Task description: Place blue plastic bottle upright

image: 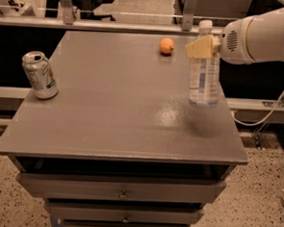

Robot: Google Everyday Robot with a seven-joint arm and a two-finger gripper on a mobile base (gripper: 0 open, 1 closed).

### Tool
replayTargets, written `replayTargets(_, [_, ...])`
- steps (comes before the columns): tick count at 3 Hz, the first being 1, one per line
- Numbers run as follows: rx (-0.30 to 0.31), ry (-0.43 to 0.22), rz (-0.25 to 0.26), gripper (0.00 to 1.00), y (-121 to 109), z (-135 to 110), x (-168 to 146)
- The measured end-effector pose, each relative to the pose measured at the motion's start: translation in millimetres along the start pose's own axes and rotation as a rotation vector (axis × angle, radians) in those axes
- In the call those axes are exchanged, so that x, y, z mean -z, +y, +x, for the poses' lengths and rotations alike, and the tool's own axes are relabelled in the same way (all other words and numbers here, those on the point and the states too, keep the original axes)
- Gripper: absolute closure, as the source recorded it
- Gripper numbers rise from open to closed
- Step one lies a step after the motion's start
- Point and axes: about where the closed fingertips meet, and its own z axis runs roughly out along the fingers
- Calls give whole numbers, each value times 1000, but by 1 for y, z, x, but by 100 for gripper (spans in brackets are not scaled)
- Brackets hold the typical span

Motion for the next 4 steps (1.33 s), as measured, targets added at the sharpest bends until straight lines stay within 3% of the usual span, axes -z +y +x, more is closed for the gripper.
replayTargets(1, [-71,-257,-91,100,-27,-48,5])
replayTargets(2, [-85,-316,-124,100,-35,-51,15])
replayTargets(3, [-79,-315,-123,100,-33,-51,16])
replayTargets(4, [-49,-349,-177,100,-26,-53,14])
